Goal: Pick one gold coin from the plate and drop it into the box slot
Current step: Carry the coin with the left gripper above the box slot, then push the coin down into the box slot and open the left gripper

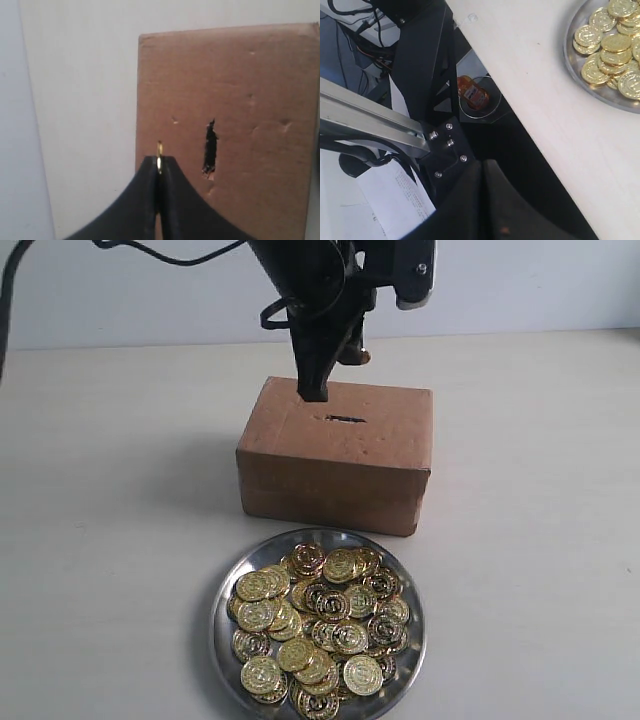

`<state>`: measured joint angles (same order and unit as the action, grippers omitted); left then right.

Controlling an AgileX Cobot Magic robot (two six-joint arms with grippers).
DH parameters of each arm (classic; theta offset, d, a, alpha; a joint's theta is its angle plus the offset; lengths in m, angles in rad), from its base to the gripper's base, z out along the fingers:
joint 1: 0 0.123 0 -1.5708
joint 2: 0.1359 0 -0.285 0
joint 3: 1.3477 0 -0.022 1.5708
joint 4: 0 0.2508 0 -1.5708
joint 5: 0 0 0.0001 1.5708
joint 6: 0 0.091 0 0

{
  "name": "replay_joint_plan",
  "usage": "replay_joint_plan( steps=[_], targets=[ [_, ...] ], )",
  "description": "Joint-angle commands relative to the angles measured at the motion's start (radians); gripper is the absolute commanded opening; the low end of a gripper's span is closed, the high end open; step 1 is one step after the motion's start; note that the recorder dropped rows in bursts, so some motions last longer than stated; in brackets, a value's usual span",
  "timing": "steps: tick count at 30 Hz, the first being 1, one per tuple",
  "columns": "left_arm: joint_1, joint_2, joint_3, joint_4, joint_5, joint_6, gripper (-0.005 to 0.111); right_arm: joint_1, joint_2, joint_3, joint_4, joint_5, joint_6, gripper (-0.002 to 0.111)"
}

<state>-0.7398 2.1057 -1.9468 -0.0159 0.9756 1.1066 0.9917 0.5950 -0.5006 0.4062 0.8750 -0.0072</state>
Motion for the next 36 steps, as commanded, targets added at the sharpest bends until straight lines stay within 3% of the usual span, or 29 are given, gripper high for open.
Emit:
replay_joint_plan(
  steps=[1, 11, 36],
  targets=[
    [0.02, 0.047, -0.018, 0.001, 0.035, -0.012, 0.0, 0.001, -0.002, 0.006, 0.003, -0.018, -0.033, 0.0],
    [0.016, 0.105, -0.018, -0.015, 0.106, 0.0, 0.0, 0.001, -0.002, 0.006, 0.001, -0.036, -0.074, 0.0],
    [0.016, 0.105, -0.018, -0.022, 0.082, 0.122, 0.002, 0.001, -0.002, 0.006, 0.001, -0.036, -0.076, 0.0]
  ],
)
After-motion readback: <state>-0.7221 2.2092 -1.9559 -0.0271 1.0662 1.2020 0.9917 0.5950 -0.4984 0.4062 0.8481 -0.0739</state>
